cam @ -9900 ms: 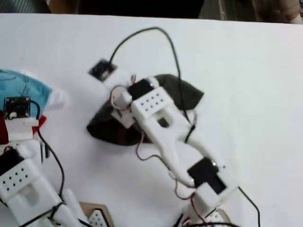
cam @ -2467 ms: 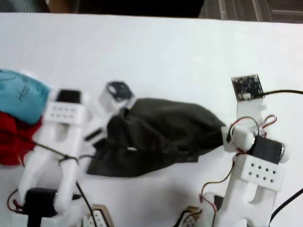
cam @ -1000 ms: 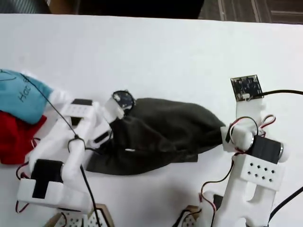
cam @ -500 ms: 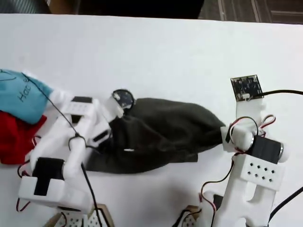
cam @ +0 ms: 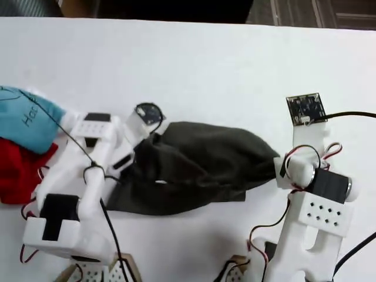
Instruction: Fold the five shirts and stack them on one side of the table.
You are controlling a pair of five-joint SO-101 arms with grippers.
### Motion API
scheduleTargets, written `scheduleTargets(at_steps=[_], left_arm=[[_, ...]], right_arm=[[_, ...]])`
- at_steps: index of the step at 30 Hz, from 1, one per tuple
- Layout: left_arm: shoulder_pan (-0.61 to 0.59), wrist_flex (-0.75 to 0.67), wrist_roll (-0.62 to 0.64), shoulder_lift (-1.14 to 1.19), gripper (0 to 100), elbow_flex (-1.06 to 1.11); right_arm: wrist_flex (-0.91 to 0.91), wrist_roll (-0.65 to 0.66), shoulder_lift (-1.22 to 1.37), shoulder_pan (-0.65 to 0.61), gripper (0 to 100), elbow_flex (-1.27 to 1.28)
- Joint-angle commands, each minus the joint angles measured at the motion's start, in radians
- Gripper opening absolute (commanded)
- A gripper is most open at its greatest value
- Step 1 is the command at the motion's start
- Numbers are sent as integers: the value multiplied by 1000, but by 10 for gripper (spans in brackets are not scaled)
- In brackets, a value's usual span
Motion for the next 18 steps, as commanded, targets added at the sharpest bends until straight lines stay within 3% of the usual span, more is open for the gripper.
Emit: scheduleTargets(at_steps=[1,5,10,18], left_arm=[[-6,-38,8,-5,185,18],[11,-40,9,-5,188,18],[38,-38,9,-5,274,21],[58,-34,8,-3,264,22]], right_arm=[[-4,0,-30,4,20,-6],[-4,0,-30,4,20,-6],[-2,0,-30,4,20,-6],[-1,0,-30,7,20,-6]])
